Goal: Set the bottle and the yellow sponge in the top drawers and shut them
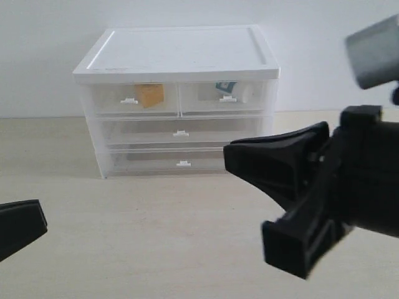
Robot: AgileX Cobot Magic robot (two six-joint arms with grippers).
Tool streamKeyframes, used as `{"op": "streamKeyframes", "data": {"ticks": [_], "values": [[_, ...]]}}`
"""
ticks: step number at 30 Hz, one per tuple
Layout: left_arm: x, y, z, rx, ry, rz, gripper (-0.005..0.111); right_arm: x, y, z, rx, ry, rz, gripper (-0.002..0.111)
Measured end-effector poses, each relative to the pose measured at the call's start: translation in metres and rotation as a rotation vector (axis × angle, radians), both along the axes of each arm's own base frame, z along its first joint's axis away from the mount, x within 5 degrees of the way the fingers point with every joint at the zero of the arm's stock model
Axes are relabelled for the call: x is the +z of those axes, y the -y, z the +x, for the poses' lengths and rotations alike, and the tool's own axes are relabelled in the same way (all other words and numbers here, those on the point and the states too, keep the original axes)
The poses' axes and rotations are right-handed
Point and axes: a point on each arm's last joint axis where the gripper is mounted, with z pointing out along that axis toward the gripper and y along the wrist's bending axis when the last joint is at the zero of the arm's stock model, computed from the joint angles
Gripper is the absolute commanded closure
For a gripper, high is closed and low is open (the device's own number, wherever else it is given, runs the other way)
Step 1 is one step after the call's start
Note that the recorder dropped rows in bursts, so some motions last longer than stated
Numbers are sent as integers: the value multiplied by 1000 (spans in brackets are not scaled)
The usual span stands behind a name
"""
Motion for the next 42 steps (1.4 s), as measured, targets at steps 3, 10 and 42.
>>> {"op": "streamKeyframes", "data": {"ticks": [3,10,42], "values": [[1,1,-3,-5,19,5,103,5,13,-17,67,20,51,108],[1,1,-3,-5,19,6,103,12,20,-23,77,44,85,108],[-14,-48,-38,755,476,247,103,11,20,-23,76,40,86,108]]}}
